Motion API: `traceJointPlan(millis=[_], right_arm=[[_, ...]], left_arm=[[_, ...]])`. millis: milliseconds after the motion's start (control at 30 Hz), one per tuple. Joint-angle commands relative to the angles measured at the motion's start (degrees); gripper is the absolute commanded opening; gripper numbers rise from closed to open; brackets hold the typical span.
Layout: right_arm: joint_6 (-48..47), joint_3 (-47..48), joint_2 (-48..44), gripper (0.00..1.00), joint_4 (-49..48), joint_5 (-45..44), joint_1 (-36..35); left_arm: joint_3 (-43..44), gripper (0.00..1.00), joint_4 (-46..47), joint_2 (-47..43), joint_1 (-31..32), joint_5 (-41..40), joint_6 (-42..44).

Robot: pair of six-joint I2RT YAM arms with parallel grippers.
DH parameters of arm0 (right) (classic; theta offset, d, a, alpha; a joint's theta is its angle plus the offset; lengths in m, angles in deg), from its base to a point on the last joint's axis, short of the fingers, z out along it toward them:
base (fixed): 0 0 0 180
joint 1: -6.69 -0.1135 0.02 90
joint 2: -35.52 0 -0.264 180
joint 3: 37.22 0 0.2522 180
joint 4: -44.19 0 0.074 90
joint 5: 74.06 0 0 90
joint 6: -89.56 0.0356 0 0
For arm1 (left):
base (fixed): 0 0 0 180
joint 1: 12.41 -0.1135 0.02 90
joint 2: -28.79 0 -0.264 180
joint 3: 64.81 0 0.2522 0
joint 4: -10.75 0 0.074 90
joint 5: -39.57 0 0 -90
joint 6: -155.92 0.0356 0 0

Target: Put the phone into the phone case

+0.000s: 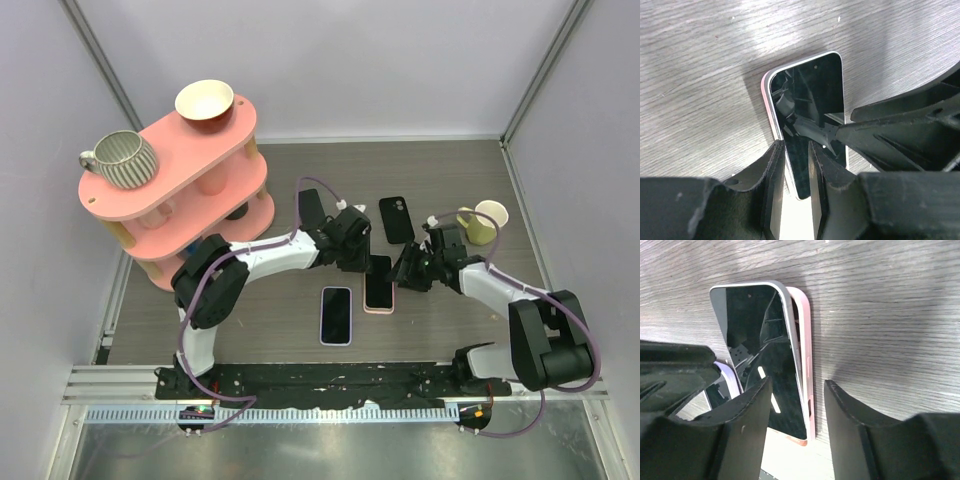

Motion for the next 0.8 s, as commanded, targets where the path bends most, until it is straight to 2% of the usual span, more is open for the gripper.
traceJointPlan(millis=[0,133,567,767], right_arm=[[0.4,0.0,-3.8,0.59,-0.3,0.3,0.2],[0.1,-0.7,-3.9,0.66,-0.6,0.4,0.2],[1.6,-3.5,-0.7,0.67,-8.4,4.8,0.2],[6.9,-4.6,1.6,0.68,-18.9,13.2,0.1]], left_arm=[[2.2,0.28,-1.5,1.6,-0.1,-1.9,1.8],[2.3,0.26,-1.9,2.6,-0.1,-1.7,1.8],[-0.7,0.21,3.1,4.5,-0.7,4.9,-1.5],[-2.9,0.19,5.6,4.8,-1.5,8.0,-3.8]])
